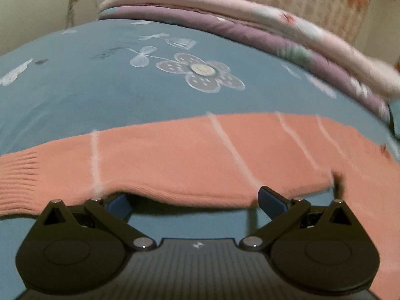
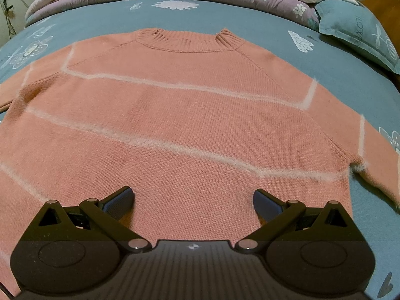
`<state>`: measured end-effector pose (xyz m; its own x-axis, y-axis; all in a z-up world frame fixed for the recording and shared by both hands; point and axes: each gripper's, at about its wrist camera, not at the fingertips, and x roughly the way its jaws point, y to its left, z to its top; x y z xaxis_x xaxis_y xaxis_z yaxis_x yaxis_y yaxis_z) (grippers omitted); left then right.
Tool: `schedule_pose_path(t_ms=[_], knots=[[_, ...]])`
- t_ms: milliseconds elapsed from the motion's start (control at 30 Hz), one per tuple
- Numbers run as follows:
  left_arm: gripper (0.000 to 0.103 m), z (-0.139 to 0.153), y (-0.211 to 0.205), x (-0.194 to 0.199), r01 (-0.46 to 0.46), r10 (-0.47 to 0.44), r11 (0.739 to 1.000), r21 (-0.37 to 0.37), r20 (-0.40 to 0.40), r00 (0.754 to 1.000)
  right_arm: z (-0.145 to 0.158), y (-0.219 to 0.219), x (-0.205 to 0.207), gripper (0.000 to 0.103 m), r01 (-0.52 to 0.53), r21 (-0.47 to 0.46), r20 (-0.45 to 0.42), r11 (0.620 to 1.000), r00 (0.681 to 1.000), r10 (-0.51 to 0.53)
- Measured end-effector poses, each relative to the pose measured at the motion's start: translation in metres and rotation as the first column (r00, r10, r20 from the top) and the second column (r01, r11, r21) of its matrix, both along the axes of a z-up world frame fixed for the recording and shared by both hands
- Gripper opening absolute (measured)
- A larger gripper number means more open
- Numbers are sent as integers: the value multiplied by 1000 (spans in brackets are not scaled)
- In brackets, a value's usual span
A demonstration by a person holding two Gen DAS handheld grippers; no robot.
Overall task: Fold clothes
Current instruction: 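Close the left tool on the sleeve cuff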
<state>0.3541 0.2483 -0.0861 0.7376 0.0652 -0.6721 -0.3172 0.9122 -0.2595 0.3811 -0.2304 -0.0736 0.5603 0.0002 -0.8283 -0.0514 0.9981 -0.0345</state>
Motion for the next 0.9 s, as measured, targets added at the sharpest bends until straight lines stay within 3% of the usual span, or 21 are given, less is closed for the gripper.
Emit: schedule_pose_path(t_ms=[67,400,533,667,900], knots=[[102,-1,6,1,-19,20,999,-39,27,999,0,0,0,103,0,1,0,1000,1000,0],[102,-8,18,28,-100,103,994,-33,85,991,-1,-1,1,103,-2,0,-3,1000,1000,2],[102,-4,10,27,-125,127,991,-42,60,990,-1,0,1,103,1,-1,0,1000,1000,-1],[102,-9,16,22,-198,199,980,-17,88,976,-1,0,0,103,3,-1,1,1000,1000,-3],[102,-1,29,41,-275,285,957,-93,126,950,-1,-2,1,103,-6,1,1,1000,1000,6]])
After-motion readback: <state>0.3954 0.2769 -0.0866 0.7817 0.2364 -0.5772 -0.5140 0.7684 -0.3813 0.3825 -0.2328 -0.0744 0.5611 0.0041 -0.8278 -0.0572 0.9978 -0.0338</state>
